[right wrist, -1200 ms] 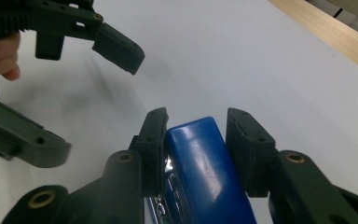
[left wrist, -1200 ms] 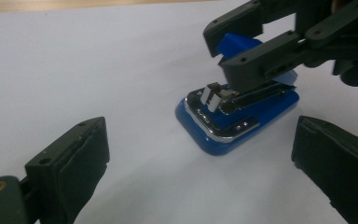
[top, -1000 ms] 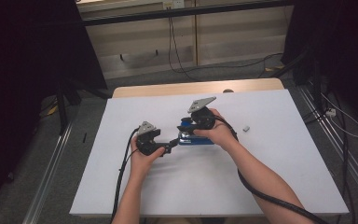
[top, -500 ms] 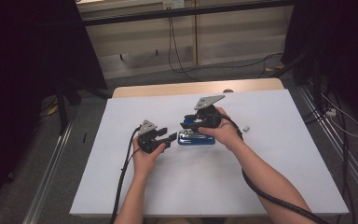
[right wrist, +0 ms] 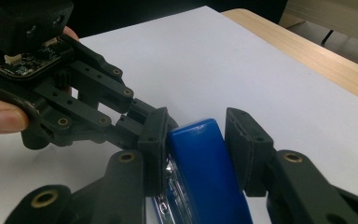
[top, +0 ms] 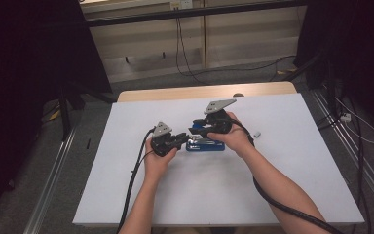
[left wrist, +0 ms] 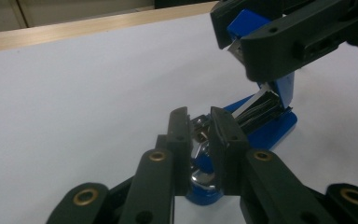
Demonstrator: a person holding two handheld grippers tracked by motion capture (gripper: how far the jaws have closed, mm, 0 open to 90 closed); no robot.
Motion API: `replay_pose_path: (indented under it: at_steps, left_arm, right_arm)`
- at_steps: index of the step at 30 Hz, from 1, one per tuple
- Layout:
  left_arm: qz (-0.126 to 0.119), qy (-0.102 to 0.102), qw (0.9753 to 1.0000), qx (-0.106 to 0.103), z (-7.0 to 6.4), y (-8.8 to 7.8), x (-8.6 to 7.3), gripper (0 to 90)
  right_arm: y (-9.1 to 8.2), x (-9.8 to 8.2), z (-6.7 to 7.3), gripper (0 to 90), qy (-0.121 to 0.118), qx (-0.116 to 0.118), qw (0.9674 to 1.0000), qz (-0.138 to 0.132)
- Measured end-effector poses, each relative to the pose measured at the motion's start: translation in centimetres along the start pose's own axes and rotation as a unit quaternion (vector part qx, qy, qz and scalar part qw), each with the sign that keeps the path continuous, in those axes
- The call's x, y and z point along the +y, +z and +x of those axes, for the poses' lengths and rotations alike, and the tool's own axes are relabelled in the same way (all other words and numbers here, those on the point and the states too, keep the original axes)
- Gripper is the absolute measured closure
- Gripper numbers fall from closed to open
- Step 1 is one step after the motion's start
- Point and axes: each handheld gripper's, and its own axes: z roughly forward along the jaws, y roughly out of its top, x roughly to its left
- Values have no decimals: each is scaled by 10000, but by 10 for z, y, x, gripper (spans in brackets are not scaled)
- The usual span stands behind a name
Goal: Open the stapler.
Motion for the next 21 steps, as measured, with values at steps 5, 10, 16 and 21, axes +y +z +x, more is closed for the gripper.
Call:
replay_pose_path:
  at_steps: [5, 10, 16, 21]
  left_arm:
    - [-40, -23, 10000, -47, 0, 6, 1, 823]
    - [-82, -43, 9999, -115, 1, 11, -1, 842]
    - [-52, 144, 9997, -196, -3, 15, -1, 857]
    - [-37, 166, 9996, -205, -3, 18, -1, 887]
  right_arm:
    - [0, 0, 0, 609, 54, -17, 10000, -6]
    - [1, 0, 0, 608, 53, -22, 10000, 27]
    - [4, 0, 0, 605, 97, -38, 9999, 64]
    - [4, 0, 0, 601, 129, -46, 9999, 79]
